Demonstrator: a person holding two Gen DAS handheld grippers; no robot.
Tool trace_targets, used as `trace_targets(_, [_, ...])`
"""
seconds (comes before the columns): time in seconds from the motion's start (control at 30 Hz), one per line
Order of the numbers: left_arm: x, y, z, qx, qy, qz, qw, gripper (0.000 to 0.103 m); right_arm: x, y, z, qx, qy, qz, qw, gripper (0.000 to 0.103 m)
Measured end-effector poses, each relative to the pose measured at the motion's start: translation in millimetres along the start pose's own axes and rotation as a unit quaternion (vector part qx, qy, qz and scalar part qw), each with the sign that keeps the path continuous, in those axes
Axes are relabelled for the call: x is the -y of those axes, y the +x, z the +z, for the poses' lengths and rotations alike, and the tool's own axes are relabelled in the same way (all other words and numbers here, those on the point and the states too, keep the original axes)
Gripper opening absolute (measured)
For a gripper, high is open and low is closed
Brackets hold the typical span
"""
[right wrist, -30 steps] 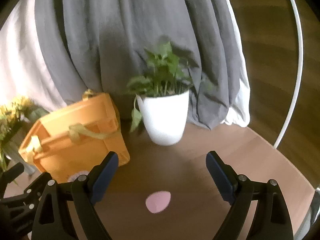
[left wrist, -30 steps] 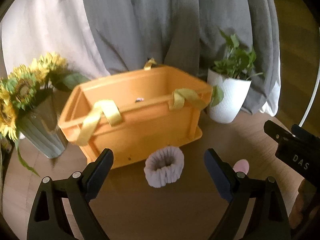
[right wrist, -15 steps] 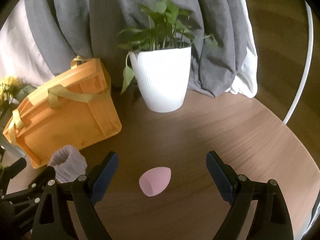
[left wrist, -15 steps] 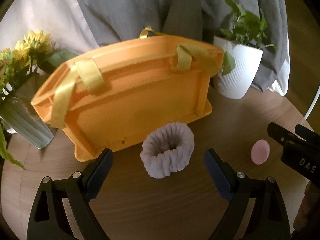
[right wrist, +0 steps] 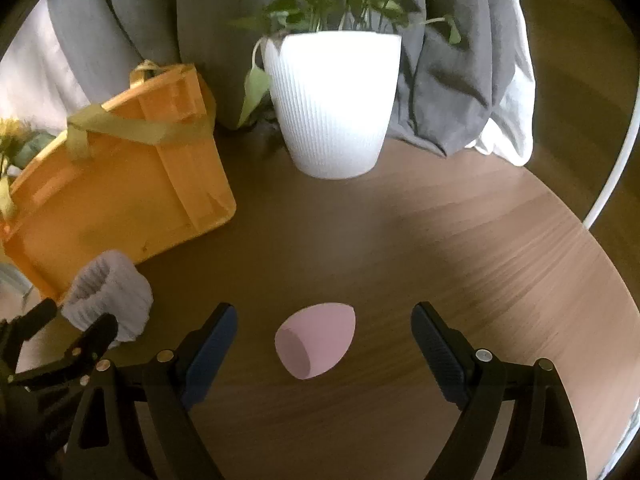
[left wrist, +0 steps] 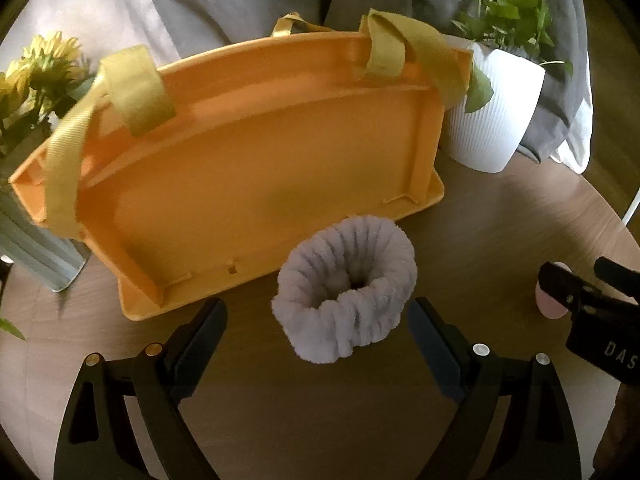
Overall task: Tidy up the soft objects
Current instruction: 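Grasp the lavender scrunchie with the left tool while the right tool grasps the pink sponge, then carry scrunchie and pink sponge over the orange crate and release both inside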
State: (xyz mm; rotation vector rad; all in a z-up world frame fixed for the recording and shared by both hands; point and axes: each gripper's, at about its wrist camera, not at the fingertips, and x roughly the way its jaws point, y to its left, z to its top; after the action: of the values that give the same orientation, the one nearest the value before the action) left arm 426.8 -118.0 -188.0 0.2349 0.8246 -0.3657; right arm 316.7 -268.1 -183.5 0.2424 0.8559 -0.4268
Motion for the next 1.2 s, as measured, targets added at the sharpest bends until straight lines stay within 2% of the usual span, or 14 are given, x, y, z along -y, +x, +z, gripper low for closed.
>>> trace_targets(0.1, [1,5,1,-0.001,0.004,0.000,1.0000,0.092,1,4,-2,-0.007,0.001,0.003,1.000,0.087])
trace_targets(0.23, [4,8,3,-0.002,0.009,-0.008,0.9999,0.081,1,10,-3,-0.018,0.000,0.005,1.000,0.078])
trace_targets(0.3, [6,7,2,-0.002,0.011,-0.014,0.9998,0.068,3,11,-2,-0.020,0.002,0.006,1.000,0.075])
trace_targets(0.43, [8,6,1,-0.002,0.008,-0.020,0.9998,0.052,3,14,-1,-0.024,0.005,0.008,1.000,0.067])
trace_targets(0.5, [8,4,1,-0.002,0.007,-0.022,0.9997,0.039,3,15,-1,-0.026,0.004,0.011,1.000,0.063])
trace_targets(0.6, [10,3,0,-0.003,0.008,-0.026,0.9996,0.030,3,16,-1,-0.029,0.004,0.015,0.999,0.057])
trace_targets(0.77, [9,-1,-1,-0.007,-0.002,-0.035,0.9994,0.028,4,15,0,-0.031,-0.002,0.030,0.999,0.046])
trace_targets(0.93, [10,-6,-1,-0.006,-0.003,-0.036,0.9993,0.027,3,11,-1,-0.029,-0.004,0.031,0.999,0.044])
trace_targets(1.2, [0,-32,-1,0.012,-0.011,-0.037,0.9992,0.026,-1,-8,4,-0.003,-0.015,0.043,0.999,0.044])
